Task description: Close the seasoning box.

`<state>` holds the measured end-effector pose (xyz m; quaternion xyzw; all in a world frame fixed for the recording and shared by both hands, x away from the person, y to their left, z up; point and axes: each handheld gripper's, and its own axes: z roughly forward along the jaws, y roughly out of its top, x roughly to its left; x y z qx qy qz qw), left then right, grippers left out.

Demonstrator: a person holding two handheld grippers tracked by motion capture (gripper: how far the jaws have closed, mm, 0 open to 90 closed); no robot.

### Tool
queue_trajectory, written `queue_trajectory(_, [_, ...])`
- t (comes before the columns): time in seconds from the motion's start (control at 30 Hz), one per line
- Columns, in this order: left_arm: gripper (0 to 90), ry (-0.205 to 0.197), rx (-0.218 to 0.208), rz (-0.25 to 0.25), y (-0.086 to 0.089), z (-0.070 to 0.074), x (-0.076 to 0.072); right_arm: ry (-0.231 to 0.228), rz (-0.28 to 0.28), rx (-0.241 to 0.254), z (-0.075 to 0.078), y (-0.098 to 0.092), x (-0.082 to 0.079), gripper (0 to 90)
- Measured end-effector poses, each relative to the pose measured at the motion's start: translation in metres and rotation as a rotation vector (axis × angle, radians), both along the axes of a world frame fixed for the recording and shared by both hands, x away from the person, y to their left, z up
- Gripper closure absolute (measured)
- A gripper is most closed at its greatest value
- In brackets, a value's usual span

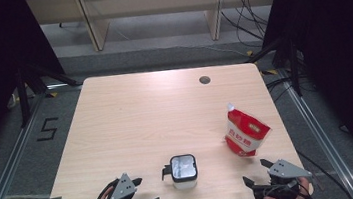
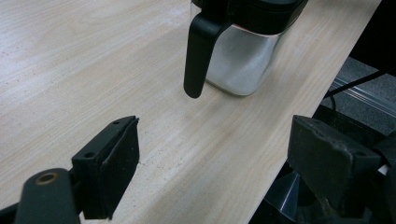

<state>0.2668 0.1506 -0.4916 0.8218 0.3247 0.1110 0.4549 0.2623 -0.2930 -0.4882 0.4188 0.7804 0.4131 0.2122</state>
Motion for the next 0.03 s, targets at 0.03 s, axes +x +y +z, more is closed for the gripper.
queue_trajectory(0.03, [16.4,0.003,0.001,0.002,-0.0002,-0.0001,-0.0002,0.000,0.001,0.000,0.0000,0.0000,0.0001,16.0])
